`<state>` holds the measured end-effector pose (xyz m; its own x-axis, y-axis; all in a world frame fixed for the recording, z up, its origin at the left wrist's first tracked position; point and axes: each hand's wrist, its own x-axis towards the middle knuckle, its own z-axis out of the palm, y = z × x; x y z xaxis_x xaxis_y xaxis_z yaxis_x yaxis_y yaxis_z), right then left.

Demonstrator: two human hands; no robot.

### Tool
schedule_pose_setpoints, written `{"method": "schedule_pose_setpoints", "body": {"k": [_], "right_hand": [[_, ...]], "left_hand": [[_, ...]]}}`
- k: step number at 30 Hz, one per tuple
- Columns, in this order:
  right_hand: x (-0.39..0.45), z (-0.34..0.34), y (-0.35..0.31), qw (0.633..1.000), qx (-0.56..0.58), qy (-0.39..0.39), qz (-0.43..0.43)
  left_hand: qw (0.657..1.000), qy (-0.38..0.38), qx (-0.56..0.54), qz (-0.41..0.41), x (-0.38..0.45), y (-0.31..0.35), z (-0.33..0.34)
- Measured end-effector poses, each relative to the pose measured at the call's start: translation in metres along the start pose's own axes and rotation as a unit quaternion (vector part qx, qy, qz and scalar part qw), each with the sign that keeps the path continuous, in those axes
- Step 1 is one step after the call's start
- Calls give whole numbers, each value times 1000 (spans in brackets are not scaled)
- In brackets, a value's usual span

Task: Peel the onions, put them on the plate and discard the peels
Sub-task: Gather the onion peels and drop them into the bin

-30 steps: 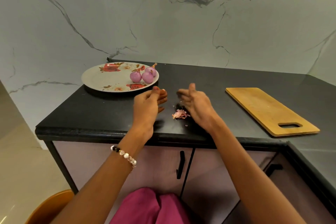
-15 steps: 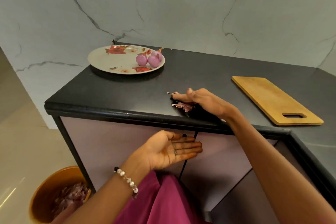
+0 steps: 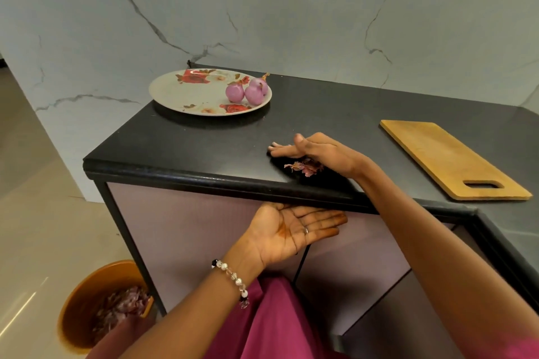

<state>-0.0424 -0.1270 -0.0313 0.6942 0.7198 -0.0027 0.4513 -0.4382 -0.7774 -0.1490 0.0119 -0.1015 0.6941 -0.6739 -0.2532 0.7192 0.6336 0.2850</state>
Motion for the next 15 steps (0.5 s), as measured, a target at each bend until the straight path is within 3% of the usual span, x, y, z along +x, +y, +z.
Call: {"method": "schedule_pose_setpoints", "body": {"k": [4,8,11,15], "right_hand": [[-31,-3,-4,994,111,20,-3],[-50,-3,-2,958,211,193,-20],[-49,4,5,944,165,282,46],[-29,21,-9,960,77,248,104]], "left_hand": [[1000,-2,8,-1,-2,-2,4],[1000,10,11,4,0,-2,4],[1000,13,0,3,4,-4,4],[1000,15,-3,1,8,-8,5]]}}
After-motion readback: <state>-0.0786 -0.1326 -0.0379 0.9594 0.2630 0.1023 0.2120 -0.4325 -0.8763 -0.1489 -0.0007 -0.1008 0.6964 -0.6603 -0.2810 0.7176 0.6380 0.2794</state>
